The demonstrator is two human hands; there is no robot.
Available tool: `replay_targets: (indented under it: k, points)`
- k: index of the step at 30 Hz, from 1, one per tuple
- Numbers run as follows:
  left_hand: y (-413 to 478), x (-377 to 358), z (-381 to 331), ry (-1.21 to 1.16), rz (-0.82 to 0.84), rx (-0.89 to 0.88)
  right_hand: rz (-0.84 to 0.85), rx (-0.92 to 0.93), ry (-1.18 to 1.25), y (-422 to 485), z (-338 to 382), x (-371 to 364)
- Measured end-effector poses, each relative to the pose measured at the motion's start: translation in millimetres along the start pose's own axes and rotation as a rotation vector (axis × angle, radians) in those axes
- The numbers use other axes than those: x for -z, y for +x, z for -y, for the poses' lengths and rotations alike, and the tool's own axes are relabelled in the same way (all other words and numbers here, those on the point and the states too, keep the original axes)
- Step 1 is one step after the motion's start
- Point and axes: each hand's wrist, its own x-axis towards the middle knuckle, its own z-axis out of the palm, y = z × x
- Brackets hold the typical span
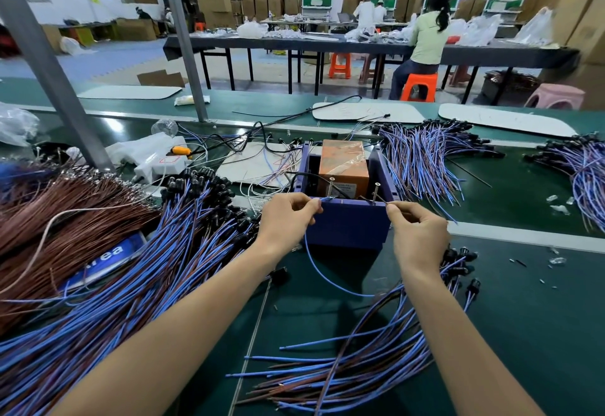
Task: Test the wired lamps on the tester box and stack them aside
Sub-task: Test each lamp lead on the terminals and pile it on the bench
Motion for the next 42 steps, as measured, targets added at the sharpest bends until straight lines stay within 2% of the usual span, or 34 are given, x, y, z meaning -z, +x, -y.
replay_targets:
  k: [6,17,24,27,29,30,33,34,35,36,37,38,40,42]
  points:
    - [1,3,2,0.096,-0.054,-0.056,-0.009,0.109,-0.167,1,-4,6]
    - [5,0,4,0.136,-0.087,-0.073,0.036,0.185,-0.201,-1,0,7]
    - [2,2,1,0.156,-0.057,-0.066,0.056,0.171,-0.23,-4,1,8]
    - [-7,4,-7,0.127,-0.007,-0.085,0.066,0.156,-0.163,-6,4,11]
    - [-22,13,-14,0.036,0.114,-0.127,0.149,0.17,-0.04,-13,8,19]
    - [-32,21,-17,-0.03,0.25,-0.149,0.256,0.184,0.02,-18,9,25]
    - [-66,53,-17,-0.121,0.912,-0.148,0.817,0.159,0.045,-38,11,45]
    - [-75,65,-13,-0.094,1.083,-0.117,0.97,0.123,0.01,-44,8,49]
    - [-81,77,-8,-0.062,1.167,-0.081,1.06,0.095,-0.027,-50,4,52]
    - [-84,87,-1,-0.028,1.155,-0.054,1.093,0.078,-0.068,-55,0,52]
    - [-85,94,6,0.033,1.04,-0.05,1.098,0.073,-0.116,-59,-4,52]
    - [-83,99,15,0.144,0.854,-0.076,1.089,0.074,-0.165,-63,-8,51]
    - [-76,103,35,0.58,0.492,-0.154,1.084,0.082,-0.233,-71,-14,48]
    - [-75,97,50,0.97,0.385,-0.094,1.091,0.117,-0.278,-78,-16,45]
